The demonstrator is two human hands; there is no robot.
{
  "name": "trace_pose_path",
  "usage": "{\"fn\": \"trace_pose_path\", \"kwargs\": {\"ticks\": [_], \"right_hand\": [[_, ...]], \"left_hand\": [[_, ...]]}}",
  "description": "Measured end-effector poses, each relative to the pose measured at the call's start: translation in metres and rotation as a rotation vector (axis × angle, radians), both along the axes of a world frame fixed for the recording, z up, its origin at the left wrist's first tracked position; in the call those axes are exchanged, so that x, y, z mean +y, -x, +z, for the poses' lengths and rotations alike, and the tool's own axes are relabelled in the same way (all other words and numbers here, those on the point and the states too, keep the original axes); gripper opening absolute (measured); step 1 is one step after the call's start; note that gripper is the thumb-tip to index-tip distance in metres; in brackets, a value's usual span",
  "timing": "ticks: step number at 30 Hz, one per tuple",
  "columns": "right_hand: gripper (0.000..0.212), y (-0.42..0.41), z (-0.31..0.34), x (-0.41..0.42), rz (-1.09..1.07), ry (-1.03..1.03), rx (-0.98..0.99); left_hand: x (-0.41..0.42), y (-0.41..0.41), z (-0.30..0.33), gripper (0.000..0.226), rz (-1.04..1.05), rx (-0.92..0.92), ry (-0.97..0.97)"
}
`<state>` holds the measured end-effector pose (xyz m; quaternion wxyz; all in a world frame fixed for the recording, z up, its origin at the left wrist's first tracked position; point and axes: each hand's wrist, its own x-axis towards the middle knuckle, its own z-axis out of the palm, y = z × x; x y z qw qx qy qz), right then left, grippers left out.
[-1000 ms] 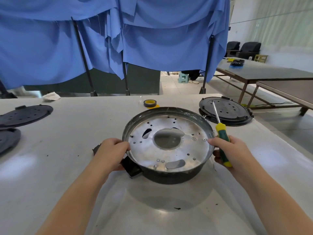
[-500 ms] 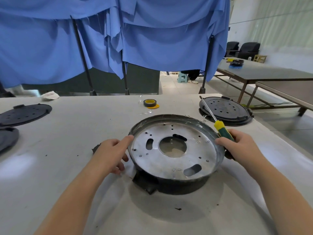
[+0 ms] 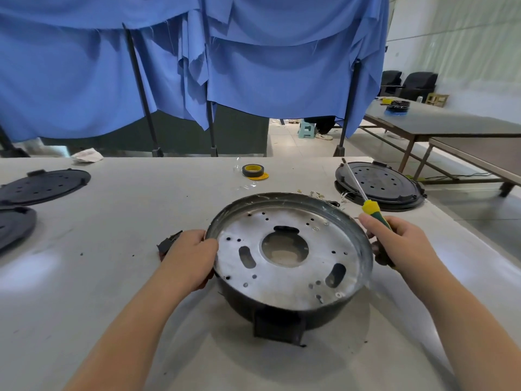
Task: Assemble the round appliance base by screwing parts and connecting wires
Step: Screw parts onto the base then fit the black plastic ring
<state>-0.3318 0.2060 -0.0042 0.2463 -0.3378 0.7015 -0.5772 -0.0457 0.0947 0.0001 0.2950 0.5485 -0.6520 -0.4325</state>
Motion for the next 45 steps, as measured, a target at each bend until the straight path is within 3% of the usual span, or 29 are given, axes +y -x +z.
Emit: {"fn": "trace_pose_path", "kwargs": {"ticks": [5,9,16,23,27,30,32,35,37,41,45], "right_hand": [[0.044,-0.009,0.0,0.004,0.007,0.007,-0.118],[0.046,-0.023,-0.005,0.0,0.044,-0.013,-0.155],[0.011,-0.021,-0.008,-0.002,-0.035,-0.009,-0.144],[0.017,-0.013,-0.007,-0.001,-0.046,-0.034,-0.135],[0.029,-0.012,-0.007,-0.004,-0.08,-0.03,-0.212],[0.025,-0.007,-0.004,-0.009,-0.19,-0.067,-0.322],[0.025,0.0,-0.006,-0.008,-0.248,-0.146,-0.239],[0.024,0.009,-0.016,0.0,-0.228,-0.28,0.126],[0.021,0.01,-0.019,0.003,-0.201,-0.335,0.27],[0.012,0.007,-0.023,0.001,-0.171,-0.425,0.419],[0.027,0.001,-0.027,0.0,-0.17,-0.466,0.507]], "left_hand": [[0.002,0.003,-0.003,0.006,0.065,0.017,-0.041],[0.004,0.009,-0.001,0.01,0.067,0.11,-0.166],[0.021,0.021,-0.002,0.036,-0.026,0.186,-0.251],[0.013,0.012,0.0,0.012,-0.011,0.127,-0.217],[0.009,0.007,0.001,0.015,-0.01,0.221,-0.315],[0.009,0.005,0.003,0.016,-0.026,0.272,-0.363],[0.01,0.004,0.005,0.014,-0.033,0.288,-0.36],[0.014,0.005,0.007,0.01,-0.051,0.314,-0.377],[0.017,0.009,0.009,0.01,-0.06,0.337,-0.396],[0.024,0.014,0.008,0.023,-0.074,0.381,-0.416],[0.032,0.019,0.009,0.03,-0.097,0.4,-0.431]]}}
